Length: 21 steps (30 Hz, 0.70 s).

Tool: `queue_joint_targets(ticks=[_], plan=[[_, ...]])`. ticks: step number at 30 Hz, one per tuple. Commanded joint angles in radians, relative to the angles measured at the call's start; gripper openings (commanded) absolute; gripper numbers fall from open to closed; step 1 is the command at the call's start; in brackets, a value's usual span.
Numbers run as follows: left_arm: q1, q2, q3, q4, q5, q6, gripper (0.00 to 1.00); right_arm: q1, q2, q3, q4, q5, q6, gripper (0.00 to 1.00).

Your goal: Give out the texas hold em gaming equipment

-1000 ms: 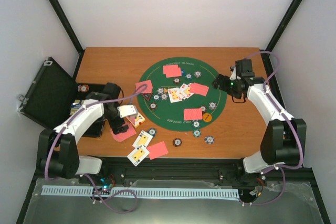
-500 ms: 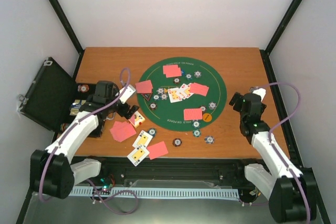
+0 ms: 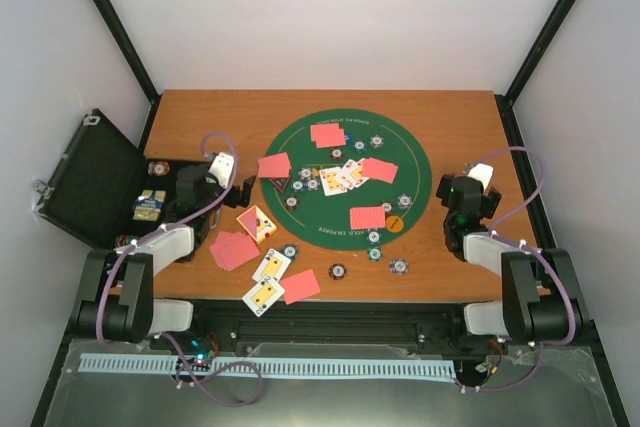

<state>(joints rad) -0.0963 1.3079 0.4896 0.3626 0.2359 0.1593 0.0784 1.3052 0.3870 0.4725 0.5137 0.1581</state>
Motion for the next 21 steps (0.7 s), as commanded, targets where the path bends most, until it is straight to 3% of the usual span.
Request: queue_joint_targets(ticks=[1,6,10,15,19,21], plan=[[0.021,0.017,-0.114,0.324,-0.042,-0.081,1.00,-0.006,0.073,-0.019,0.272,0.016,-0.054,1.00],[0.027,0.001,-0.133,0.353,-0.144,-0.101,1.00,-0.006,0.115,-0.052,0.414,-0.013,-0.082,1.00],[0.036,0.059,-0.203,0.574,-0.272,-0.088,1.00,-0.007,0.139,-0.085,0.502,-0.057,-0.107,1.00],[0.039,0.113,-0.192,0.609,-0.347,-0.121,1.00,-0.007,0.177,-0.081,0.534,-0.204,-0.177,1.00],[0.042,0.215,-0.243,0.819,-0.435,-0.158,1.00,-0.010,0.223,-0.106,0.625,-0.251,-0.200,1.00],[0.055,0.205,-0.169,0.659,-0.424,-0.173,1.00,-0.018,0.225,-0.095,0.604,-0.260,-0.191,1.00]])
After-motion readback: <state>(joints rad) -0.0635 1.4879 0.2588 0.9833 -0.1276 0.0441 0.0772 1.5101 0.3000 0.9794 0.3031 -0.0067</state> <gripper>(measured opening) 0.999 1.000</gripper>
